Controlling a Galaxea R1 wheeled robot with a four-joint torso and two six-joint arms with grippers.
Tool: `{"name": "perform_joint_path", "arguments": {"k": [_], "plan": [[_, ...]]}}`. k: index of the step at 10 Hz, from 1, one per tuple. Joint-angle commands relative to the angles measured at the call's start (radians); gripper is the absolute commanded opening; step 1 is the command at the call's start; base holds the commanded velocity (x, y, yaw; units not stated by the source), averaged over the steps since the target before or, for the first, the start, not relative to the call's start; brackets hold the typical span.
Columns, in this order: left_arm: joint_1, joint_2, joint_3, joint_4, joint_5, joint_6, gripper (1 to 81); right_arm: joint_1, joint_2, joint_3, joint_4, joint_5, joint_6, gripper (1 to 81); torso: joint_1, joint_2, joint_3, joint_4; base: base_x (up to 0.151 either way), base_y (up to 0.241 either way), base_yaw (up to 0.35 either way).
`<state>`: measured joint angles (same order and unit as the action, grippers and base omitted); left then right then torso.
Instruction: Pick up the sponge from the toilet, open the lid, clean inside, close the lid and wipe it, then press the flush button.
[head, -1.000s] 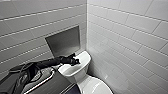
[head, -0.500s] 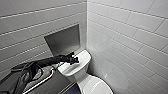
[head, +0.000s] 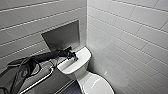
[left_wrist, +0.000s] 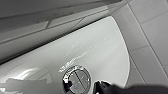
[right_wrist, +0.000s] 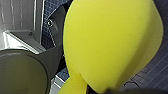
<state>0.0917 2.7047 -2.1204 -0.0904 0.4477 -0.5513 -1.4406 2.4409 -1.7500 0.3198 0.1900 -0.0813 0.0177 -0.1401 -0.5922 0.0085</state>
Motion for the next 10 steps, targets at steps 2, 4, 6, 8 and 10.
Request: {"name": "perform_joint_path", "arguments": {"k": [2, 4, 6, 8, 10], "plan": [[-0.197, -0.003, -0.013, 0.014, 0.026, 0.011, 1.0, 0.007, -0.024, 0.024, 0.007, -0.078, 0.0, 1.0, 0.0, 0.0, -0.006, 0.0, 0.0, 0.0, 0.0], [-0.188, 0.015, -0.041, 0.02, 0.028, 0.011, 1.0, 0.004, -0.02, 0.018, 0.007, -0.078, 0.0, 1.0, 0.0, 0.0, -0.007, 0.0, 0.0, 0.0, 0.0], [-0.165, 0.023, -0.055, 0.043, 0.026, 0.011, 1.0, 0.002, -0.014, 0.009, 0.007, -0.078, 0.0, 1.0, 0.0, 0.0, -0.007, 0.0, 0.0, 0.0, 0.0], [-0.143, 0.041, -0.092, 0.058, 0.026, 0.013, 1.0, 0.002, 0.002, -0.008, 0.007, -0.078, 0.0, 1.0, 0.0, 0.0, -0.068, 0.0, 0.0, 0.0, 0.0], [-0.137, 0.043, -0.093, 0.063, 0.026, 0.011, 1.0, -0.001, 0.005, -0.006, 0.007, -0.078, 0.0, 1.0, 0.0, 0.0, -0.029, 0.0, 0.0, 0.0, 0.0]]}}
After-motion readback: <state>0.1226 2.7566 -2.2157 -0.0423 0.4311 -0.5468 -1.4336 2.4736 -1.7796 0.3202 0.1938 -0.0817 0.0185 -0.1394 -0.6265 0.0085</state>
